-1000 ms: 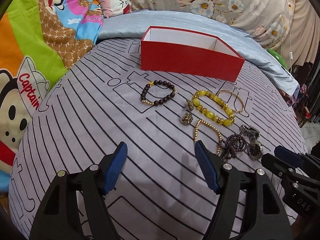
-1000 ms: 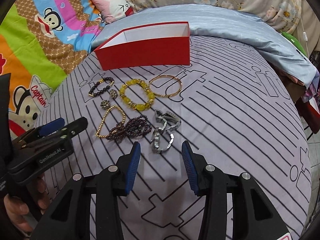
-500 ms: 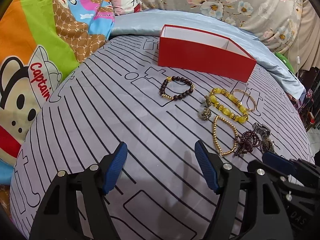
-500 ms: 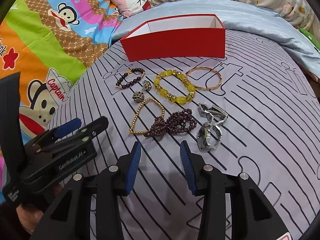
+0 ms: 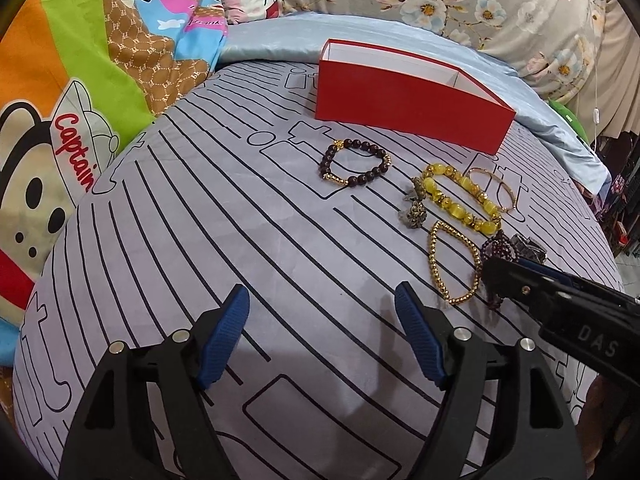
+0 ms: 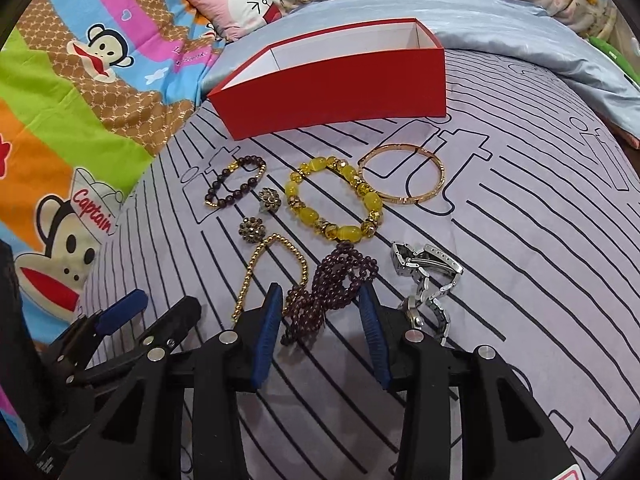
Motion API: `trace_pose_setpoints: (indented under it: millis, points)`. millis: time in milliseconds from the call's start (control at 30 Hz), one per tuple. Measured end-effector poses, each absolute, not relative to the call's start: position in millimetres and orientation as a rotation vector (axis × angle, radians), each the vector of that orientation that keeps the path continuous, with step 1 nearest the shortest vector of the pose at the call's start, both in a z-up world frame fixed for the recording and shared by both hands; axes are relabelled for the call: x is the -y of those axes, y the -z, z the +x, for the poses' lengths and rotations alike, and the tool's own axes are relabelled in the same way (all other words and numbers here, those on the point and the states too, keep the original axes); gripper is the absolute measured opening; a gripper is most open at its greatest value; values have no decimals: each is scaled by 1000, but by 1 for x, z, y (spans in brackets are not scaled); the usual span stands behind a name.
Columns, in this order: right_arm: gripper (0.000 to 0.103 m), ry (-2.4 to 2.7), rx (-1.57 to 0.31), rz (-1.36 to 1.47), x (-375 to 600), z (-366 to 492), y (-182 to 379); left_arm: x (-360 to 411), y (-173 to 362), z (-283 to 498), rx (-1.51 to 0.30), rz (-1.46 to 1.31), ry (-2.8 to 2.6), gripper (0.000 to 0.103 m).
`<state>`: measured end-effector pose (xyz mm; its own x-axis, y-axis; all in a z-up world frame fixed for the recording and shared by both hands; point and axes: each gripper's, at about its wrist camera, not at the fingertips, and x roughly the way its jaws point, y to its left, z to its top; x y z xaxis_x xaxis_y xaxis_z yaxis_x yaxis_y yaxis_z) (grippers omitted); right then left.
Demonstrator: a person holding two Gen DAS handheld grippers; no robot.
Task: Organize jewelry
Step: 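Grasp the dark garnet bead bracelet with the right tool while the left tool grasps a small gold charm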
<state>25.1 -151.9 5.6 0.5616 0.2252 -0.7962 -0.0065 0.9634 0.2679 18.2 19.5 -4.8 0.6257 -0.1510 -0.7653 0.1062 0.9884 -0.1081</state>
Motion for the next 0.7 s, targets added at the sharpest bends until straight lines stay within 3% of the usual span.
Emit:
trace_pose_setpoints:
  millis: [167, 300, 433, 700]
  points:
    - [15, -130, -960, 226, 151, 27, -5, -20, 5, 18, -882, -58, 150, 72]
    - [14, -121, -949, 194, 150, 22, -7, -20, 4, 19, -882, -68, 154, 72]
    - [4, -119, -930, 178, 152, 13, -12, -16, -1, 25, -880, -94, 173, 72]
    - [4, -114, -941, 213, 167, 5, -11, 12, -7, 50, -867, -55, 212, 69]
